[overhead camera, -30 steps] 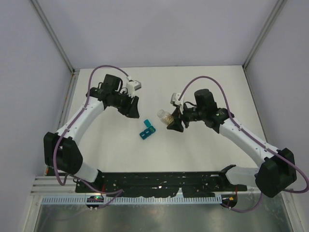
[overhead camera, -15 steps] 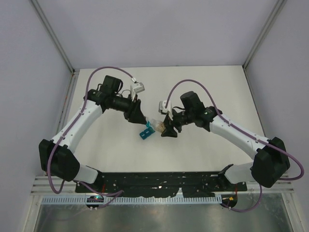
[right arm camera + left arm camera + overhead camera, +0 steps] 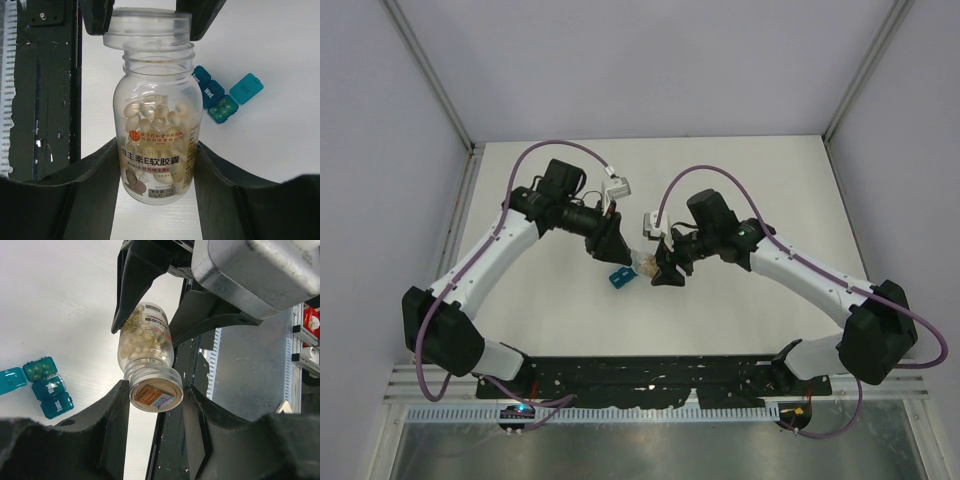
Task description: Sort the pills into containers
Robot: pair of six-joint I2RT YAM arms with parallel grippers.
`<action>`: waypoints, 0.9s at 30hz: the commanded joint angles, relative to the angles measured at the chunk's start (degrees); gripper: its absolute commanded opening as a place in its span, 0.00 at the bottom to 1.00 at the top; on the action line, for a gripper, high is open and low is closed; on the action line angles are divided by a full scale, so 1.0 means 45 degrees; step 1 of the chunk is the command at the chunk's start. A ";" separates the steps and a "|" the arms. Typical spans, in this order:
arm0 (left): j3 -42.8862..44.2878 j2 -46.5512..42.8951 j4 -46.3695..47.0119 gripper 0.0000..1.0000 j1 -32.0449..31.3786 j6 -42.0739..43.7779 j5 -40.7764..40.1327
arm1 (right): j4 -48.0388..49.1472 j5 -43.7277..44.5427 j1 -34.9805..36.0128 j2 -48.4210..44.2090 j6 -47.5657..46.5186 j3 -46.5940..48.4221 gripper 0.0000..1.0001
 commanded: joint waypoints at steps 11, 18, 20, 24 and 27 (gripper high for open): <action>0.0317 -0.0276 0.0501 0.00 -0.0345 0.0026 -0.0848 | 0.0186 -0.0071 0.0175 -0.0285 -0.0243 0.0514 0.06; 0.0024 -0.0414 0.0657 0.00 -0.0326 0.0125 -0.1162 | 0.0167 -0.0128 0.0175 -0.0579 -0.0263 0.0376 0.06; -0.0015 -0.0413 0.0657 0.00 -0.0326 0.0124 -0.1161 | 0.0148 -0.0206 0.0175 -0.0598 -0.0243 0.0396 0.06; 0.0062 -0.0316 0.0716 0.00 -0.0326 0.0085 -0.1064 | 0.0147 -0.0362 0.0175 -0.0637 -0.0263 0.0377 0.05; 0.0179 -0.0238 0.0677 0.00 -0.0326 0.0105 -0.0908 | 0.0128 -0.0519 0.0175 -0.0696 -0.0263 0.0337 0.05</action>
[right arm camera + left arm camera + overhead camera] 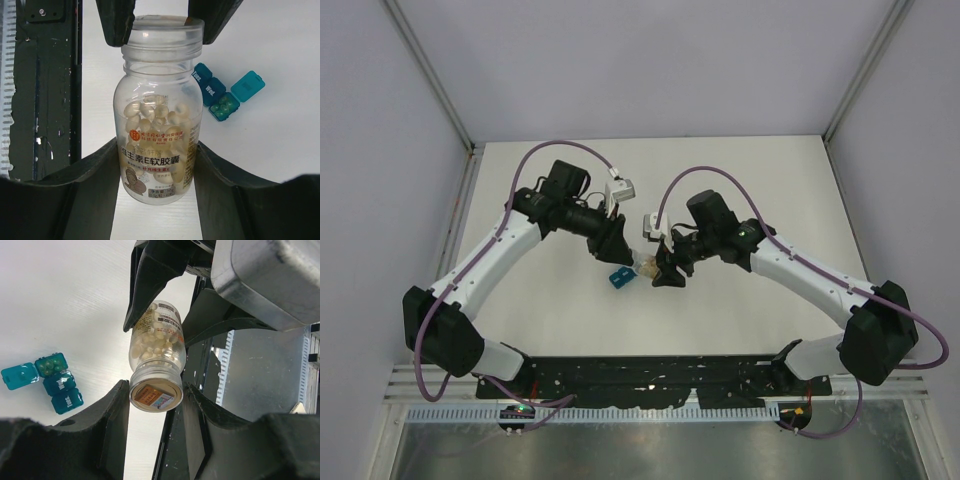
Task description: Sort the pills into containers
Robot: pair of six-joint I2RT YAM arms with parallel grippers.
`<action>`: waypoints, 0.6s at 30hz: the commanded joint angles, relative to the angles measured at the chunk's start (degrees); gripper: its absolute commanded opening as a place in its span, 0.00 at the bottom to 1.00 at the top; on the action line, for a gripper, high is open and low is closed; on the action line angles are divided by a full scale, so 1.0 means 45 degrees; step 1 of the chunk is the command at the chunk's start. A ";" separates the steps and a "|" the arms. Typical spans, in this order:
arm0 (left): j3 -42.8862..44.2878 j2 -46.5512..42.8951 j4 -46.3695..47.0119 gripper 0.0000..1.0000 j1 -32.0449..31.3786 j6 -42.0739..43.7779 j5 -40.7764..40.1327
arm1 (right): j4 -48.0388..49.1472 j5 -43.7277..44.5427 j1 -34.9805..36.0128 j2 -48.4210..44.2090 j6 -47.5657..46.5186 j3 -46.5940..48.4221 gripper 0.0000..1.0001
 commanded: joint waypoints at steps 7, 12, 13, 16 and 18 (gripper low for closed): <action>-0.0259 -0.0277 0.0775 0.00 -0.0029 0.0573 0.0664 | 0.0351 -0.1211 0.0093 -0.0784 -0.0088 0.0352 0.05; -0.0357 -0.0179 0.0600 0.00 -0.0030 0.1081 0.0957 | 0.0118 -0.1855 0.0073 -0.0648 0.0029 0.0664 0.05; -0.0396 -0.0199 0.0561 0.00 -0.0030 0.1198 0.0977 | 0.0040 -0.1934 0.0092 -0.0590 0.0029 0.0703 0.06; -0.0630 -0.0393 0.0755 0.00 -0.0108 0.1394 0.0821 | -0.0176 -0.2421 0.0035 -0.0433 0.0068 0.0917 0.05; -0.0922 -0.0666 0.1086 0.00 -0.0147 0.1394 0.0801 | -0.0292 -0.2869 -0.0063 -0.0316 0.0146 0.1035 0.06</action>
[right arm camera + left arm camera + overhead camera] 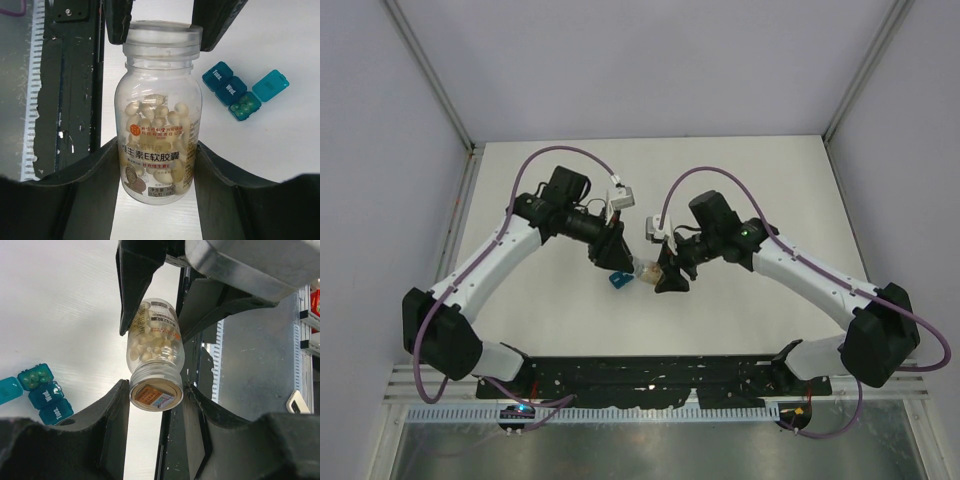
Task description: Sort the pills into containers
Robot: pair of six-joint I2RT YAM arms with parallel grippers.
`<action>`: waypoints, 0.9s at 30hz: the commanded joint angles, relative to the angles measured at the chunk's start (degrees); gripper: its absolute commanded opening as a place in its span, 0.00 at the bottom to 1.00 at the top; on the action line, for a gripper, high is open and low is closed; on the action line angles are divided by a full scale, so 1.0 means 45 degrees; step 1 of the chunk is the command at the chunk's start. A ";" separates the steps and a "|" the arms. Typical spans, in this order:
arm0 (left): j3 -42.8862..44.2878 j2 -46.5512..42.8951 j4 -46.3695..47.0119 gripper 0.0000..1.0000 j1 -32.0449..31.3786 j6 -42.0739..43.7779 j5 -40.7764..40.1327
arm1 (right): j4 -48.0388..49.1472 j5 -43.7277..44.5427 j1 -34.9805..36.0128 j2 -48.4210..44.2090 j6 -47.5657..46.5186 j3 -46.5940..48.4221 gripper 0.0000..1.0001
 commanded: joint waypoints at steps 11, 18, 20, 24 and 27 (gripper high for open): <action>-0.2239 -0.2000 0.3480 0.00 -0.0347 0.0085 -0.0146 | -0.0354 -0.4153 -0.0313 0.0586 0.0454 0.1665 0.05; -0.2317 -0.2293 0.3716 0.10 -0.0523 0.0747 0.0205 | -0.0999 -0.5131 -0.0411 0.1036 0.0260 0.2095 0.06; -0.2415 -0.2468 0.3852 0.13 -0.0581 0.0962 0.0245 | -0.1213 -0.5210 -0.0430 0.1133 0.0143 0.2193 0.06; -0.2649 -0.2762 0.4126 0.23 -0.0679 0.1178 0.0011 | -0.1351 -0.5191 -0.0430 0.1134 0.0084 0.2232 0.05; -0.2533 -0.2763 0.4087 0.30 -0.0699 0.1101 -0.0009 | -0.1370 -0.4977 -0.0430 0.1056 0.0064 0.2193 0.05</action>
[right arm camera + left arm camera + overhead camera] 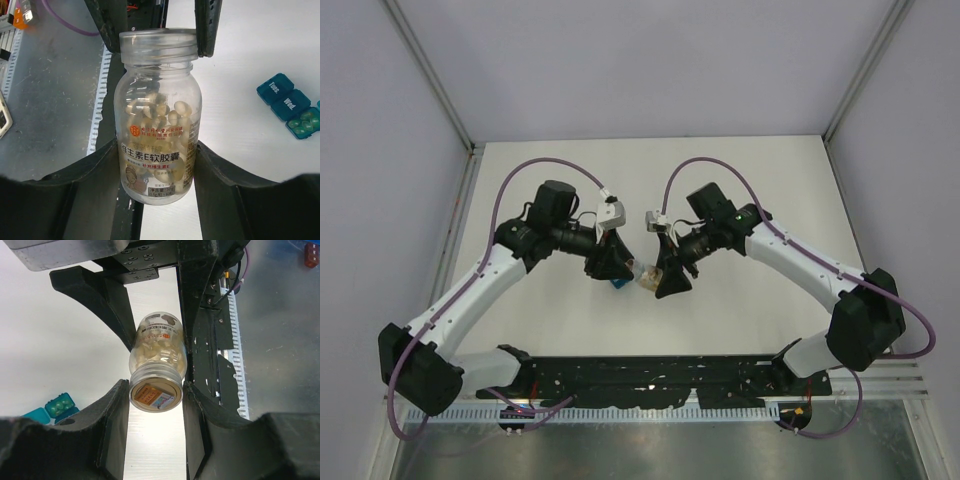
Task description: Sort the pills into containers
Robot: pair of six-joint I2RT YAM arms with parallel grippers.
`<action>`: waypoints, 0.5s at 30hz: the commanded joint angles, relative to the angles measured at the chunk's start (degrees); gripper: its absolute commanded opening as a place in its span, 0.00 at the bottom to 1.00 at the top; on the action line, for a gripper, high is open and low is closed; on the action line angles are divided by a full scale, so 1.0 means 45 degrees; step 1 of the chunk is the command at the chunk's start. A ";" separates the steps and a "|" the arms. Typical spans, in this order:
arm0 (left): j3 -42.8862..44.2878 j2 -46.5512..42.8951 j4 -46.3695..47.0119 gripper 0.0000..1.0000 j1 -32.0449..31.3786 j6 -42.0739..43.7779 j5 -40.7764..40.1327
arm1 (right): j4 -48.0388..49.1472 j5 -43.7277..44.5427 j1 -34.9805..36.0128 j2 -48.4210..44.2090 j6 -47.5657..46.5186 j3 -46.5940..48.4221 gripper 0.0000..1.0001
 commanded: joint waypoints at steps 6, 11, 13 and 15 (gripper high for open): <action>0.0339 0.0050 0.0885 0.40 -0.0194 0.0289 -0.0491 | 0.0961 -0.1167 0.0201 -0.0436 -0.0131 0.0833 0.06; 0.0379 -0.0009 0.0826 0.47 -0.0194 0.0385 -0.0569 | 0.0961 -0.1088 0.0201 -0.0456 -0.0111 0.0774 0.05; 0.0418 -0.0067 0.0710 0.54 -0.0194 0.0522 -0.0667 | 0.0961 -0.1030 0.0201 -0.0437 -0.0111 0.0755 0.05; 0.0515 -0.0048 0.0496 0.64 -0.0194 0.0600 -0.0784 | 0.0980 -0.0894 0.0201 -0.0437 -0.0111 0.0735 0.06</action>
